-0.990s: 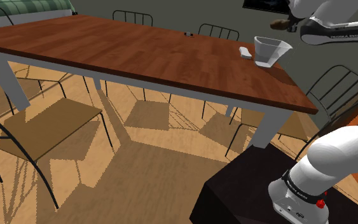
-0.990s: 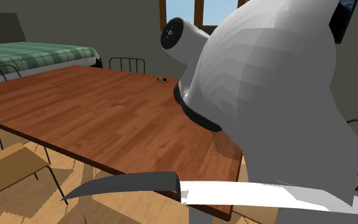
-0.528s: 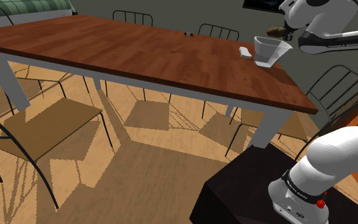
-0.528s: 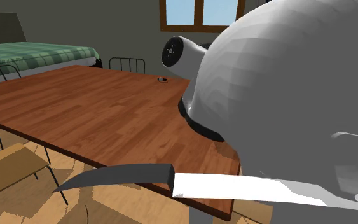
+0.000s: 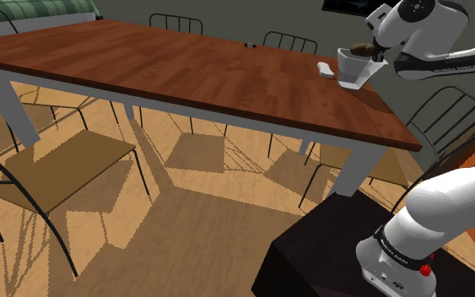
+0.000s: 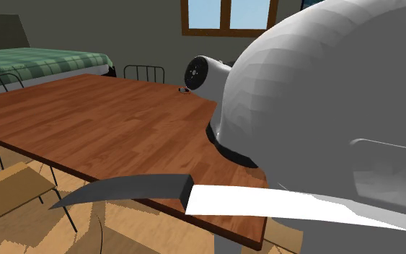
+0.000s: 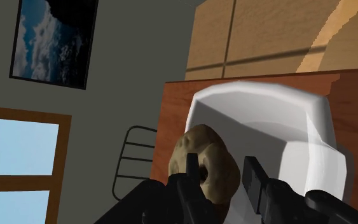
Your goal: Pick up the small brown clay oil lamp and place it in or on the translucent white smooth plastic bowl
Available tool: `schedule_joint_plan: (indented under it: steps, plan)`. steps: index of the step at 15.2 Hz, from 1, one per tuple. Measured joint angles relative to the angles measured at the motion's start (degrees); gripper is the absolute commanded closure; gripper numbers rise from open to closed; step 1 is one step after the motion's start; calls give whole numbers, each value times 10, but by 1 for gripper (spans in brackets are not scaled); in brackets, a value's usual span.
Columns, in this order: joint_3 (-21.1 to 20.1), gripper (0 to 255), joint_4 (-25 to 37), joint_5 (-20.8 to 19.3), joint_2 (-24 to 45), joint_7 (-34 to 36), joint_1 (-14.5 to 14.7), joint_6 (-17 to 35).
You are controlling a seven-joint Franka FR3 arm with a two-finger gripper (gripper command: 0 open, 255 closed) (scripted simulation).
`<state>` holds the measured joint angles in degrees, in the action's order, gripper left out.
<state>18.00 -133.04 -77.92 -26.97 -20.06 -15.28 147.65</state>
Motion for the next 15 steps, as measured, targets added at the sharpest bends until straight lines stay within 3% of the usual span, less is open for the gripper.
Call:
schedule_joint_plan:
  steps: [3,4,10,15]
  plan:
    - [0,255,0,-1,0,1,0,0]
    - [0,0,0,-1,0,1,0,0]
    - [0,0,2,-1,0,1,0,1]
    - [-32,0,-32,36,-66,-29,11,-52]
